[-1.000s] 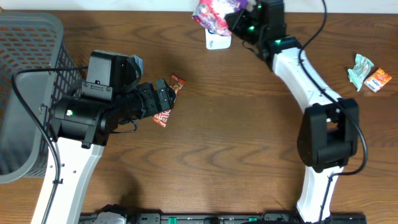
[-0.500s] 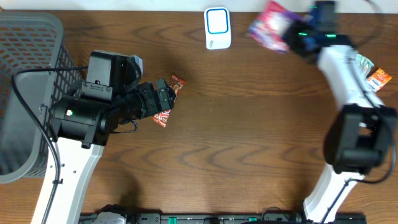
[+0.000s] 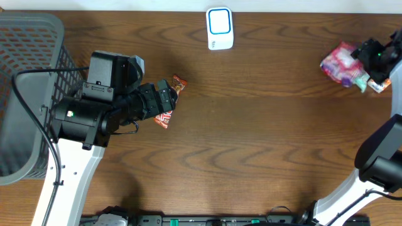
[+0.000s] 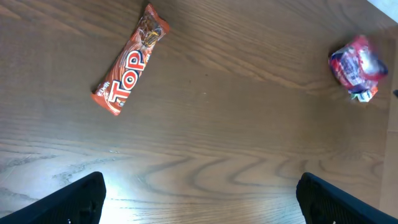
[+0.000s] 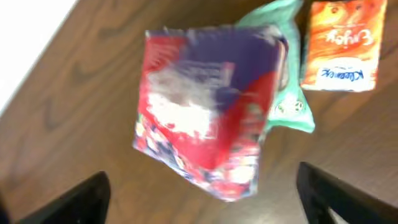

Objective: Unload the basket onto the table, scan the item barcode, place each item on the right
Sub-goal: 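Hold the purple package at the scanner, then carry it right, then release the purple package at the right edge and withdraw the right gripper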

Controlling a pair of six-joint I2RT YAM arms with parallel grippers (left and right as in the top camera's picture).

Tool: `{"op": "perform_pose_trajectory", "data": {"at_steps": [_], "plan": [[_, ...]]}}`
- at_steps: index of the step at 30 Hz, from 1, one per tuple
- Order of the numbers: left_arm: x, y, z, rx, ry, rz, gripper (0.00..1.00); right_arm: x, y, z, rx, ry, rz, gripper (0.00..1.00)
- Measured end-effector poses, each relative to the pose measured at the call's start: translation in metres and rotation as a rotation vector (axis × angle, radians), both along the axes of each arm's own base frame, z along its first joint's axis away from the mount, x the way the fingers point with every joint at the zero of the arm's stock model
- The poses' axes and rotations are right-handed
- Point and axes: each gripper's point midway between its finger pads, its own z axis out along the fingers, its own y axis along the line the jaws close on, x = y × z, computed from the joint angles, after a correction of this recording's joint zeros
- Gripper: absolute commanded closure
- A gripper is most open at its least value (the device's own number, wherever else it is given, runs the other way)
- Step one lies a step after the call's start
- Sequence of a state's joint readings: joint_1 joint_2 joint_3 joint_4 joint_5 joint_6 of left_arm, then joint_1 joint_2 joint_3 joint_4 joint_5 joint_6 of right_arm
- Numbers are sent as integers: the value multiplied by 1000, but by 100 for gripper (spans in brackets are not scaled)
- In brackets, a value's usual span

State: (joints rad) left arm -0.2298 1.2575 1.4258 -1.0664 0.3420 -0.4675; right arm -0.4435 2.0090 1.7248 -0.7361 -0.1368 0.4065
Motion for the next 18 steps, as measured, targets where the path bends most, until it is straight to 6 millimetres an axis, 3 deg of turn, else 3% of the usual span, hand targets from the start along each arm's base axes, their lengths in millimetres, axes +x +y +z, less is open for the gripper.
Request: {"op": "perform_pose_trajectory", "data": {"at_steps": [5,10,12,18], "plan": [[0,0,0,0,0,0,2,-9,9,-6,0,50,63,2],[0,0,0,0,0,0,2,-4,50,-7,88,38,217,2],[0,0,0,0,0,0,2,0,78,-5,148,17,302,2],[0,0,0,0,0,0,2,2,189,6,335,-15,591,2]]}}
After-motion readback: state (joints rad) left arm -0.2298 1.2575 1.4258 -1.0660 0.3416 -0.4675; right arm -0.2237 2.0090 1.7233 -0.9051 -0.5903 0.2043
